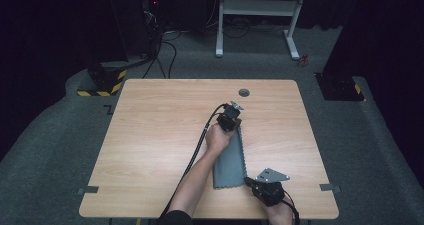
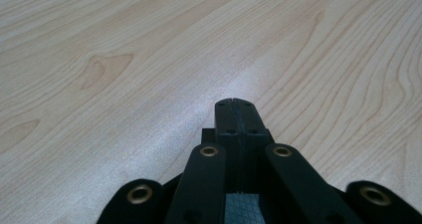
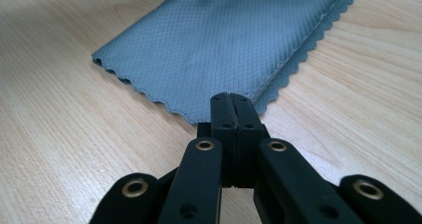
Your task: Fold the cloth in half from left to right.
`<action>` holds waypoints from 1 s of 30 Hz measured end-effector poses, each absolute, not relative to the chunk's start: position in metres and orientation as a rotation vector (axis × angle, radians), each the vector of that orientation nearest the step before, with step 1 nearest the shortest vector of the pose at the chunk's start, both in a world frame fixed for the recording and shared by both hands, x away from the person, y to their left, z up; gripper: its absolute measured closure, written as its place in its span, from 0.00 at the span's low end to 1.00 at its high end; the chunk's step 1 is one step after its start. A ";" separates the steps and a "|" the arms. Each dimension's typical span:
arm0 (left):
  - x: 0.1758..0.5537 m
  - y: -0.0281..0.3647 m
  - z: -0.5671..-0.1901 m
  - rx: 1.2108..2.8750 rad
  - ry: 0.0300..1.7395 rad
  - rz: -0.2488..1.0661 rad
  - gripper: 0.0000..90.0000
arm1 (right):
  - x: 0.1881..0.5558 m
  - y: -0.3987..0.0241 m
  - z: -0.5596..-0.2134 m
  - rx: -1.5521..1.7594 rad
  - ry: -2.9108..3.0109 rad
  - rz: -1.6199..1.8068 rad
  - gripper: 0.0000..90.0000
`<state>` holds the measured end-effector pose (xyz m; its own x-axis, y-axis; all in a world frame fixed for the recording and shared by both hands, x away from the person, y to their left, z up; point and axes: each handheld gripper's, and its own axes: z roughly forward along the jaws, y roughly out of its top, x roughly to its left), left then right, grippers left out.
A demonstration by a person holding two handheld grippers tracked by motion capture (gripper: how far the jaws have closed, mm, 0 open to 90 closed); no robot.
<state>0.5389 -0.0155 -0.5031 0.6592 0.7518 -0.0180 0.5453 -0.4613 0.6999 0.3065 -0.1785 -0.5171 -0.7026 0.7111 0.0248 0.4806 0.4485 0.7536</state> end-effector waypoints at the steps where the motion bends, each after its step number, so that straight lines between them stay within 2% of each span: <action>1: 0.539 -0.016 -0.504 2.178 1.004 0.382 1.00 | 0.307 -0.179 -0.518 1.023 2.410 1.108 1.00; 7: 0.540 -0.017 -0.505 2.173 1.014 0.401 0.95 | 0.309 -0.181 -0.519 1.057 2.413 1.104 0.99; 9: 0.540 -0.016 -0.502 2.160 1.023 0.421 0.84 | 0.310 -0.183 -0.520 1.069 2.395 1.105 0.94; 14: 0.529 -0.002 -0.485 2.123 1.018 0.456 0.65 | 0.314 -0.194 -0.515 1.119 2.328 1.121 0.93; 20: 0.514 0.026 -0.480 2.116 1.039 0.486 0.58 | 0.321 -0.195 -0.509 1.082 2.317 1.140 0.92; 25: 0.498 0.060 -0.494 2.139 1.079 0.519 0.56 | 0.336 -0.178 -0.513 0.999 2.381 1.128 0.89; 30: 0.495 0.069 -0.501 2.133 1.104 0.499 0.54 | 0.341 -0.168 -0.517 0.965 2.422 1.094 0.88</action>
